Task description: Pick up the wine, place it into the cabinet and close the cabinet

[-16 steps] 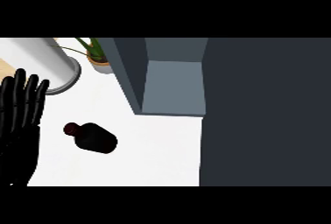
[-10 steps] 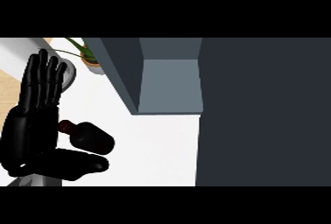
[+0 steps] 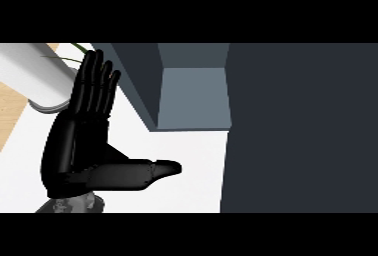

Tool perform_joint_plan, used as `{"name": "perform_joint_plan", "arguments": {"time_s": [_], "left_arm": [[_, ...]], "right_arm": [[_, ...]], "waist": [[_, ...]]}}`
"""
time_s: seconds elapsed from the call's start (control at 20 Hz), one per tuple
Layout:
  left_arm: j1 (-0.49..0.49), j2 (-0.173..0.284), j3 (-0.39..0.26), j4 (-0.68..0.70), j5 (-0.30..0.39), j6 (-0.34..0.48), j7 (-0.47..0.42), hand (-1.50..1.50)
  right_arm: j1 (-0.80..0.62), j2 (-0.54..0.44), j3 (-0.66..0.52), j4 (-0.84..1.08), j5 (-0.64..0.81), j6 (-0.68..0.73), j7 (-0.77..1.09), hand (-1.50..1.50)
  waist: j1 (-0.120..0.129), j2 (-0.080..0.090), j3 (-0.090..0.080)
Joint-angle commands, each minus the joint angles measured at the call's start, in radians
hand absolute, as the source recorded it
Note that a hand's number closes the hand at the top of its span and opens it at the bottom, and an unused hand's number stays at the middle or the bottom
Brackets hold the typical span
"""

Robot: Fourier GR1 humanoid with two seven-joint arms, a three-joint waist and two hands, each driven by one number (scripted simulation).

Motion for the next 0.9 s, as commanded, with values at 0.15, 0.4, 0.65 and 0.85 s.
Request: {"name": "perform_joint_plan", "arguments": {"time_s": [0.15, 0.4, 0.65, 0.85], "left_arm": [[-0.079, -0.003, -0.178, -0.133, -0.157, 0.175, 0.281, -1.5], [-0.15, -0.003, -0.343, -0.105, -0.284, 0.336, 0.374, -1.5], [-0.229, -0.003, -0.31, -0.071, -0.299, 0.354, 0.45, -1.5], [-0.182, -0.003, -0.336, -0.175, -0.401, 0.343, 0.54, -1.5]], "right_arm": [[0.08, -0.019, 0.072, -0.241, -0.004, -0.02, 0.176, -1.5], [0.099, -0.011, 0.046, -0.199, -0.011, -0.007, 0.112, -1.5], [0.108, -0.03, 0.049, -0.294, -0.046, -0.031, 0.212, -1.5], [0.121, -0.019, 0.079, -0.334, -0.016, -0.066, 0.237, -1.5]], "waist": [[0.005, -0.003, 0.0], [0.002, -0.002, 0.001], [-0.001, -0.001, 0.0], [0.006, -0.005, 0.0]]}}
